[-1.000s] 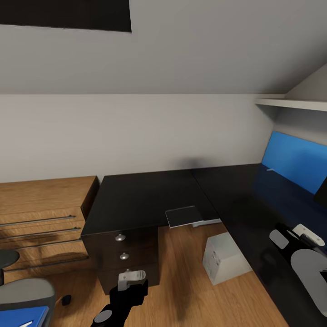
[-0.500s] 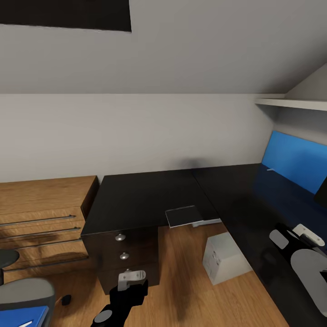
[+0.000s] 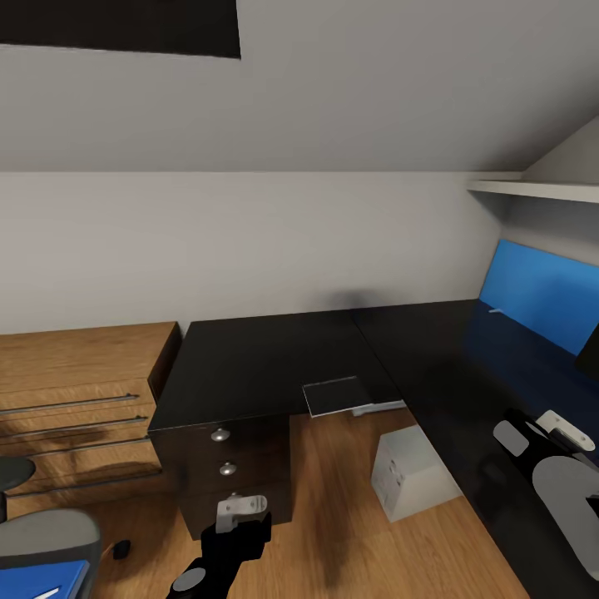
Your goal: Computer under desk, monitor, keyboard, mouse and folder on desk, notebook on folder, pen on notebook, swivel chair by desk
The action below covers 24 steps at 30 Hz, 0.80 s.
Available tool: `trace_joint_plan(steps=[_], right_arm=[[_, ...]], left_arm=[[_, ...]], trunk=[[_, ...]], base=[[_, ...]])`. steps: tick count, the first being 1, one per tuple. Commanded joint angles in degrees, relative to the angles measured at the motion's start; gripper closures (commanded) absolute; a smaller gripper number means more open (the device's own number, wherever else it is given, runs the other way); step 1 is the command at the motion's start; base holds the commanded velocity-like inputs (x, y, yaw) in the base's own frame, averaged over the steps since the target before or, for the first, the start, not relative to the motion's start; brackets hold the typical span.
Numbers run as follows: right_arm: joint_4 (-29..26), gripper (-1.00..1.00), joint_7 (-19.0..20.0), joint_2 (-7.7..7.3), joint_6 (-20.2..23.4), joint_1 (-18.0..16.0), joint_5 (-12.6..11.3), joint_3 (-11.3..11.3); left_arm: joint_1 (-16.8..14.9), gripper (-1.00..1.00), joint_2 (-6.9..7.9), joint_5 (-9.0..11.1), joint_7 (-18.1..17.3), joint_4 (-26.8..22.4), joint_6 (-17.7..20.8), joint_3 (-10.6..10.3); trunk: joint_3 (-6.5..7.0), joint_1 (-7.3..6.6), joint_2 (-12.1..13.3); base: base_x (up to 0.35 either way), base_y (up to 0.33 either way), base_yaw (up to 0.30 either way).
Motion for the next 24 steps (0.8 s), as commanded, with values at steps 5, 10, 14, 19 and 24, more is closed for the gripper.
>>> trace_joint_plan(steps=[5, 10, 14, 19, 24], right_arm=[[0.0, 1.0, 0.1, 0.02, -0.3, 0.0, -0.1, -0.4], [0.0, -1.0, 0.1, 0.02, -0.3, 0.0, -0.1, -0.4], [0.0, -1.0, 0.1, 0.02, -0.3, 0.0, -0.1, -0.4], [-0.1, -1.0, 0.1, 0.02, -0.3, 0.0, -0.1, -0.4], [-0.1, -1.0, 0.1, 0.02, -0.4, 0.0, -0.1, -0.4]], left_arm=[[0.0, -1.0, 0.0, 0.6, 0.5, -0.1, 0.1, -0.3], [0.0, -1.0, 0.03, 0.6, 0.5, -0.1, 0.1, -0.5], [0.0, -1.0, 0.06, 0.6, 0.5, -0.1, 0.1, -0.7], [0.0, -1.0, 0.09, 0.6, 0.5, -0.1, 0.1, -0.7], [0.0, -1.0, 0.09, 0.6, 0.5, -0.1, 0.1, -0.8]], trunk=[[-0.05, 0.0, 0.0], [-0.05, 0.0, 0.0], [-0.05, 0.0, 0.0], [-0.05, 0.0, 0.0], [-0.05, 0.0, 0.0]], base=[[0.0, 0.0, 0.0], [0.0, 0.0, 0.0], [0.0, 0.0, 0.0], [0.0, 0.0, 0.0], [0.0, 0.0, 0.0]])
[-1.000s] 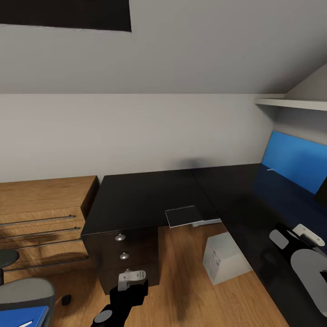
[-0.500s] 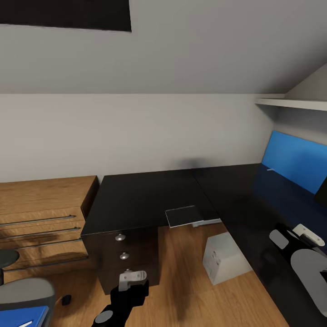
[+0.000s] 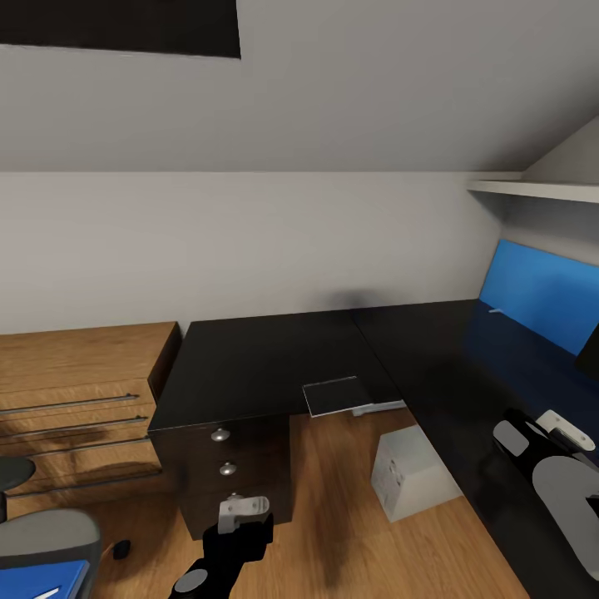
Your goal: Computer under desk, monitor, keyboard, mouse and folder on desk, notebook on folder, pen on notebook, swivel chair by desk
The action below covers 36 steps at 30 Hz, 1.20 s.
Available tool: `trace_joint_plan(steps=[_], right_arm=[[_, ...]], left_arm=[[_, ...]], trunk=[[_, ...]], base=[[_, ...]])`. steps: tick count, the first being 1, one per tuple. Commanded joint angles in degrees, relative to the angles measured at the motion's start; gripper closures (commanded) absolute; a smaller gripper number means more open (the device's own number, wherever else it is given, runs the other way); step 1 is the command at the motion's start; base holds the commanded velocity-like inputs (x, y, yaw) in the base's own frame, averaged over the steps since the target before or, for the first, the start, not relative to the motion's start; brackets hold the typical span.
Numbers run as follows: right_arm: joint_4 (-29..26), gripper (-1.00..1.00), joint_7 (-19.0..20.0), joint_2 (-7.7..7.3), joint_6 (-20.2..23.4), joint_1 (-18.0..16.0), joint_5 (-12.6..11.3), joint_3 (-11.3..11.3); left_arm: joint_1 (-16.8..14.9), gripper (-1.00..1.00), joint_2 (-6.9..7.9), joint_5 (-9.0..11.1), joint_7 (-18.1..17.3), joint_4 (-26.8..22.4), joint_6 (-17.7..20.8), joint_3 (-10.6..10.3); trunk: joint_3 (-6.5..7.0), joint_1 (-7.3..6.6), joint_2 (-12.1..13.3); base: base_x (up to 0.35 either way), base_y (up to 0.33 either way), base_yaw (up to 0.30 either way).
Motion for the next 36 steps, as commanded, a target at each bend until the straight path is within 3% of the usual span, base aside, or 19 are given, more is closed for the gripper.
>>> trace_joint_plan(steps=[1, 9, 17, 36], right_arm=[[0.0, -1.0, 0.1, 0.02, -0.3, 0.0, -0.1, -0.4], [-0.4, -1.0, 0.0, 0.3, -0.3, 0.0, 0.1, -0.3], [-0.5, -1.0, -0.2, 1.63, -0.3, 0.0, 1.0, 0.0], [-0.4, -1.0, -1.0, 4.28, -2.7, 0.0, 5.3, 0.0]], left_arm=[[0.0, -1.0, 0.0, 0.6, 0.5, -0.1, 0.1, -0.1], [0.0, -1.0, 0.0, 0.6, 0.5, 0.0, 0.1, 0.0], [0.0, -1.0, 0.09, 0.5, 0.5, 0.2, 0.1, 0.0], [0.0, -1.0, 0.09, 0.4, 0.5, 0.3, 0.1, 0.0]], trunk=[[-0.05, 0.0, 0.0], [-0.05, 0.0, 0.0], [-0.05, 0.0, 0.0], [-0.05, 0.0, 0.0]], base=[[0.0, 0.0, 0.0], [0.0, 0.0, 0.0], [0.0, 0.0, 0.04], [0.0, 0.0, 0.263]])
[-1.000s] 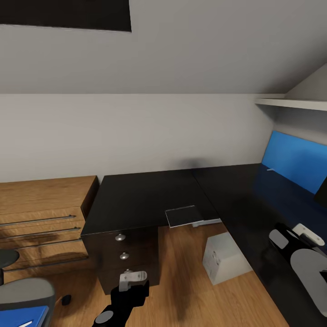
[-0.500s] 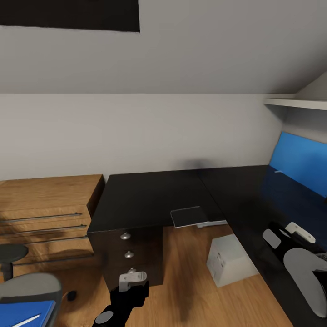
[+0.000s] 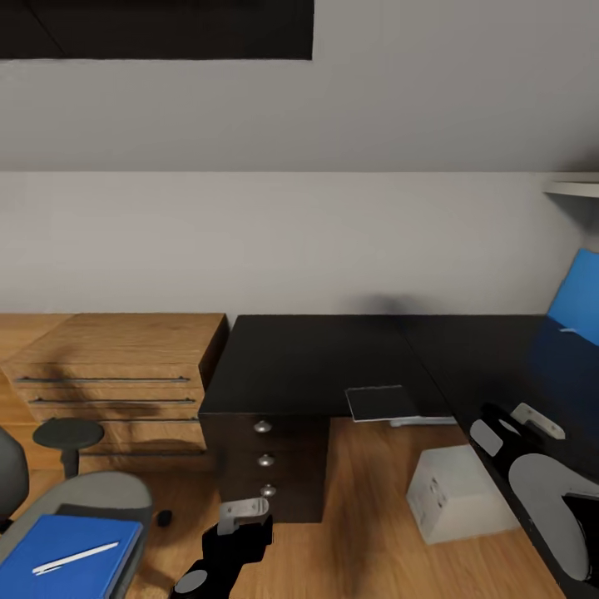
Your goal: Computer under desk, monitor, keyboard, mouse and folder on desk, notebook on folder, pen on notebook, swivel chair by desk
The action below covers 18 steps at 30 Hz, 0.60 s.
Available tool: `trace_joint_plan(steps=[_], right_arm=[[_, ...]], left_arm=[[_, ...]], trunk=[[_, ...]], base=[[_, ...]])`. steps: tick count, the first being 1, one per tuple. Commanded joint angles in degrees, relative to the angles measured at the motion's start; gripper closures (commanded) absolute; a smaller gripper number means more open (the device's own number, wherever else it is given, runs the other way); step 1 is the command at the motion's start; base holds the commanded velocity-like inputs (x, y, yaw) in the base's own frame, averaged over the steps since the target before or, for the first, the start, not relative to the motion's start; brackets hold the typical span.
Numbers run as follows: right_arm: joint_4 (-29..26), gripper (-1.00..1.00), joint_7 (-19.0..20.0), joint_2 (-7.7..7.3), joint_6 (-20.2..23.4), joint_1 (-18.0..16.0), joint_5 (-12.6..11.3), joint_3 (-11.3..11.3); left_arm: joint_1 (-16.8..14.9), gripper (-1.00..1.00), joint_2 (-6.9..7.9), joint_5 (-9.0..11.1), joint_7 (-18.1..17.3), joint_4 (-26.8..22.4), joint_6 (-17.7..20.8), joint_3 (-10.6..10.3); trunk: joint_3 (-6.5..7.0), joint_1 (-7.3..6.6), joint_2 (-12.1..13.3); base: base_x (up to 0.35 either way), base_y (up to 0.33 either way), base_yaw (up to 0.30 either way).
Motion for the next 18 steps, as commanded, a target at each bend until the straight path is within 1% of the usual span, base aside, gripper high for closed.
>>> trace_joint_plan(steps=[1, 2, 5, 7, 8, 9, 11, 13, 16, 17, 18], right_arm=[[0.0, -1.0, 0.0, 0.18, -0.3, 0.0, 0.3, -0.4], [0.0, -1.0, -0.1, 0.52, -0.3, 0.0, 1.1, -0.4], [0.0, -1.0, -0.2, 1.13, -0.4, 0.0, 2.5, -0.4], [0.1, -1.0, -0.3, 1.83, -0.9, 0.1, 3.5, -0.4], [0.2, -1.0, -0.4, 2.32, -1.5, 0.1, 3.9, -0.4], [0.2, -1.0, -1.1, 3.36, -2.7, 0.1, 4.3, -0.4], [0.1, -1.0, -2.2, 4.54, -3.3, 0.2, 4.8, -0.4], [0.0, -1.0, -3.7, 6.02, -3.5, 0.2, 5.9, -0.4], [0.0, -1.0, -5.1, 7.21, -3.5, 0.2, 7.4, -0.4], [0.0, -1.0, -6.3, 7.92, -3.5, 0.2, 8.5, -0.4], [0.0, -1.0, -6.9, 8.23, -3.5, 0.2, 9.1, -0.4]], left_arm=[[0.0, -1.0, 0.0, 0.6, 0.5, -0.1, 0.1, -0.1], [0.0, -1.0, 0.0, 0.6, 0.5, -0.1, 0.1, -0.1], [0.0, -1.0, 0.0, 0.6, 0.5, 0.0, 0.1, -0.1], [0.0, -1.0, 0.0, 0.6, 0.5, 0.0, 0.1, -0.1], [0.0, -1.0, 0.0, 0.6, 0.5, 0.0, 0.1, -0.1], [0.0, -1.0, 0.0, 0.6, 0.5, 0.0, 0.1, -0.1], [0.0, -1.0, 0.0, 0.6, 0.5, 0.1, 0.1, -0.1], [0.0, -1.0, 0.0, 0.6, 0.5, 0.1, 0.1, -0.1], [0.0, -1.0, 0.0, 0.6, 0.5, 0.1, 0.1, -0.1], [0.0, -1.0, 0.0, 0.6, 0.5, 0.1, 0.1, -0.1], [0.0, -1.0, 0.0, 0.6, 0.5, 0.1, 0.1, -0.1]], trunk=[[-0.04, 0.0, 0.0], [-0.04, 0.0, 0.0], [-0.04, 0.0, 0.0], [-0.04, 0.0, 0.0], [-0.04, 0.0, 0.0], [-0.04, 0.0, 0.0], [-0.04, 0.0, 0.0], [-0.04, 0.0, 0.0], [-0.04, 0.0, 0.0], [-0.04, 0.0, 0.0], [-0.04, 0.0, 0.0]], base=[[0.0, 0.0, 0.278], [0.0, 0.0, 0.278], [0.0, 0.0, 0.279], [0.0, 0.0, 0.279], [0.0, 0.0, 0.279], [0.0, 0.0, 0.279], [0.0, 0.0, 0.279], [0.0, 0.0, 0.279], [0.0, 0.0, 0.279], [0.0, 0.0, 0.279], [0.0, 0.0, 0.279]])
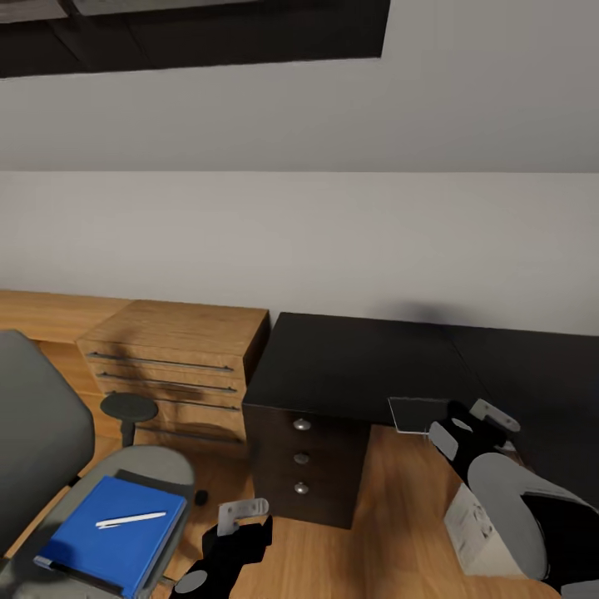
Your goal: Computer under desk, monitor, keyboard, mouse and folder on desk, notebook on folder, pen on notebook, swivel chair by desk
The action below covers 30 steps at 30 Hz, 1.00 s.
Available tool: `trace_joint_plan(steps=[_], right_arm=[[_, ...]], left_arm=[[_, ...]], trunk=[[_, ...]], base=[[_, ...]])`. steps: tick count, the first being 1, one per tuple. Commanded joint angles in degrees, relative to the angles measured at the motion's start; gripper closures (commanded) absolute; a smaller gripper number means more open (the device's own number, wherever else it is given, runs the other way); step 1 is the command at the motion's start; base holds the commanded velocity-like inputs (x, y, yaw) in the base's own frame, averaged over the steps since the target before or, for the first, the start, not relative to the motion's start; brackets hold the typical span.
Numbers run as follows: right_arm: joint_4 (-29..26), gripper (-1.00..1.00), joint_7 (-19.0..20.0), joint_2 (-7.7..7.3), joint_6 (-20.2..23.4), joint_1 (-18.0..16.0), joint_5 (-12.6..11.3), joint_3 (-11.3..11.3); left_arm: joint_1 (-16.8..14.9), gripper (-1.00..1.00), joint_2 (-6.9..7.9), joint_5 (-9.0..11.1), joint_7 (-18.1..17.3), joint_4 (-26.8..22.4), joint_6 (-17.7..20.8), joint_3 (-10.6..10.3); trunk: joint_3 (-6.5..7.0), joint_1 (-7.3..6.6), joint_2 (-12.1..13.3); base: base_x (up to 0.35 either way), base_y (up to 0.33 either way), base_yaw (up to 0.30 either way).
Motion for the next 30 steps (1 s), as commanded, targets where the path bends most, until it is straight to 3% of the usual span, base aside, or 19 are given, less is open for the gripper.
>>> trace_joint_plan(steps=[1, 7, 17, 30], right_arm=[[0.0, -1.0, -1.1, 0.65, -0.3, 0.0, 0.9, -0.4], [0.0, -1.0, -3.6, 2.31, -0.2, 0.0, 2.5, -0.4], [0.0, -1.0, -4.0, 2.82, 0.4, 0.1, 2.7, -0.4], [-0.1, -1.0, -4.0, 4.56, 0.4, 0.7, 3.8, -0.4]], left_arm=[[0.0, -1.0, 0.0, 0.6, 0.5, -0.1, 0.1, -0.1], [0.0, -1.0, 0.0, 0.6, 0.5, -0.1, 0.1, -0.1], [0.0, -1.0, 0.03, 0.6, 0.5, -0.1, 0.1, -0.1], [0.0, -1.0, 0.01, 0.6, 0.5, -0.1, 0.1, -0.1]], trunk=[[-0.04, 0.0, 0.0], [-0.04, 0.0, 0.0], [-0.04, 0.0, 0.0], [-0.04, 0.0, 0.0]], base=[[0.0, 0.0, 0.279], [0.0, 0.0, 0.279], [0.0, 0.0, 0.279], [0.0, 0.0, 0.279]])
